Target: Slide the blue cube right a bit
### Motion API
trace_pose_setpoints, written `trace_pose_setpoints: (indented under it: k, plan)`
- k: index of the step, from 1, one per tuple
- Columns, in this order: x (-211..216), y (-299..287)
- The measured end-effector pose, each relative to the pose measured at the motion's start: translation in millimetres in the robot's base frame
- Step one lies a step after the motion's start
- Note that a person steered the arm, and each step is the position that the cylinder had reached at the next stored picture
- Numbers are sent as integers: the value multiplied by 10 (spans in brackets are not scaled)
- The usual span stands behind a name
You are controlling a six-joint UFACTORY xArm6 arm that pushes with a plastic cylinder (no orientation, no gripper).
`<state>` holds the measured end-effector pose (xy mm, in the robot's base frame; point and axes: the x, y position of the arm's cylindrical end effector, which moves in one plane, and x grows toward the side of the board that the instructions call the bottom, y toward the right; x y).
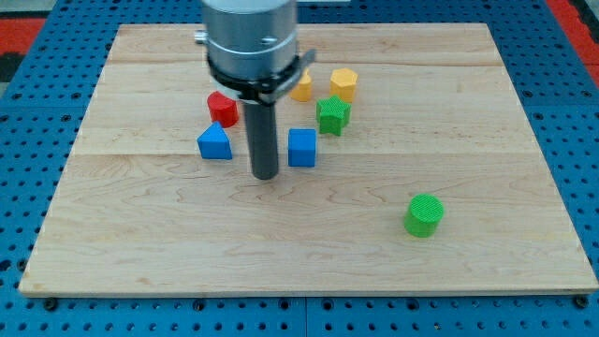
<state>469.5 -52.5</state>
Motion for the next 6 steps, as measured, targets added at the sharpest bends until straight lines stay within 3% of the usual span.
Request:
trace_pose_setpoints:
  k: [3, 6]
  plan:
    - [-232, 86]
    - [-360, 536]
